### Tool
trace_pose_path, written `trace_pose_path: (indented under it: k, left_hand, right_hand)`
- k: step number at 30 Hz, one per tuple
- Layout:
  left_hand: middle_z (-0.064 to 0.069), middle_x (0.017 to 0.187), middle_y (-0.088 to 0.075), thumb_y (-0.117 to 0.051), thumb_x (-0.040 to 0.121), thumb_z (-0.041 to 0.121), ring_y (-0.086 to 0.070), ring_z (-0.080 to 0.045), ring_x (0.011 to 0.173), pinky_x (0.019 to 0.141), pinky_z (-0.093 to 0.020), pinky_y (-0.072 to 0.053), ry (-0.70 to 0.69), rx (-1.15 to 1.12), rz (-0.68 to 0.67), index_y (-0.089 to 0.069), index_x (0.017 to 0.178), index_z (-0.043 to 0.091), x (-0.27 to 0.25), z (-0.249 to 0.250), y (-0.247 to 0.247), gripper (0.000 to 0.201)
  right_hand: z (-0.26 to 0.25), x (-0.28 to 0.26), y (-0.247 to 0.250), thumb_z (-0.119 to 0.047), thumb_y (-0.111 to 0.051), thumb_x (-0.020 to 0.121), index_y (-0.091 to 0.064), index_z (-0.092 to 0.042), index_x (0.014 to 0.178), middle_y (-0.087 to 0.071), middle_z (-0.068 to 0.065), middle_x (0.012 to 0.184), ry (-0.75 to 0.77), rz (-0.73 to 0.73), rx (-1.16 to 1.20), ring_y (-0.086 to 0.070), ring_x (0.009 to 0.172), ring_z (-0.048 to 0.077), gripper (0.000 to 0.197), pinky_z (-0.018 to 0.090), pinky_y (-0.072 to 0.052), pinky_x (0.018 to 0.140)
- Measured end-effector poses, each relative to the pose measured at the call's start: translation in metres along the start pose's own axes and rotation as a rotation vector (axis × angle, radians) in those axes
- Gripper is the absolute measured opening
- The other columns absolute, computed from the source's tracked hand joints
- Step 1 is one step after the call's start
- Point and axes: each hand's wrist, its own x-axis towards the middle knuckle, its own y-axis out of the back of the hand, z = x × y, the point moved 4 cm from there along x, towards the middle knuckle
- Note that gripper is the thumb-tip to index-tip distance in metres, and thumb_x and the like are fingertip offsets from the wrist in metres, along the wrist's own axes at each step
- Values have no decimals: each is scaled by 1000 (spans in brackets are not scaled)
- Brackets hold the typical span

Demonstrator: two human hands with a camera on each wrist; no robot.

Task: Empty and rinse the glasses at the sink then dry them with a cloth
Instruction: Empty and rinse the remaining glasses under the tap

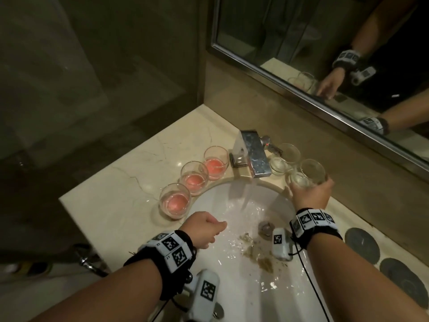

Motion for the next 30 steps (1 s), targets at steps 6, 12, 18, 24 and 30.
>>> trace_pose_path:
  k: [6, 12, 18, 24, 30]
  left_hand:
    - [-10, 65, -54, -75, 82, 30, -49, -18, 43, 45, -24, -40, 261, 52, 79, -51, 90, 0, -11, -36, 44, 40]
    - [-10, 106, -65, -86, 59, 44, -65, -24, 72, 54, -29, -52, 185, 89, 314, -35, 126, 10, -21, -43, 88, 92]
    - [-1, 142, -42, -85, 55, 48, -48, -23, 125, 104, -44, -45, -229, 203, 407, -22, 142, 39, -16, -26, 107, 108]
    - [11, 118, -63, -80, 49, 54, -64, -15, 102, 89, -41, -55, -370, 183, 369, -36, 126, 44, -12, -27, 105, 89]
    - [12, 113, -60, -77, 45, 62, -62, -15, 96, 83, -40, -56, -418, 230, 395, -37, 116, 45, -21, -29, 107, 84]
  right_hand:
    - [15, -59, -12, -16, -76, 75, -38, -7, 132, -48, 15, 125, -7, 16, 12, -54, 108, 31, 69, 40, -46, 93]
    - [12, -122, -42, -19, -71, 81, -47, -20, 108, -56, 0, 91, 58, -99, 29, -59, 77, 21, 36, 49, -54, 82]
    - [-12, -195, -69, -10, -67, 86, -58, -16, 95, -61, -2, 79, 161, -443, 96, -60, 74, 18, 14, 23, -47, 65]
    - [-23, -243, -80, -9, -69, 83, -62, -15, 83, -61, -2, 69, 226, -640, 117, -52, 57, 1, 9, 15, -44, 57]
    - [-17, -246, -72, -8, -69, 83, -62, -15, 82, -60, -2, 68, 206, -632, 144, -51, 57, 2, 10, 17, -44, 57]
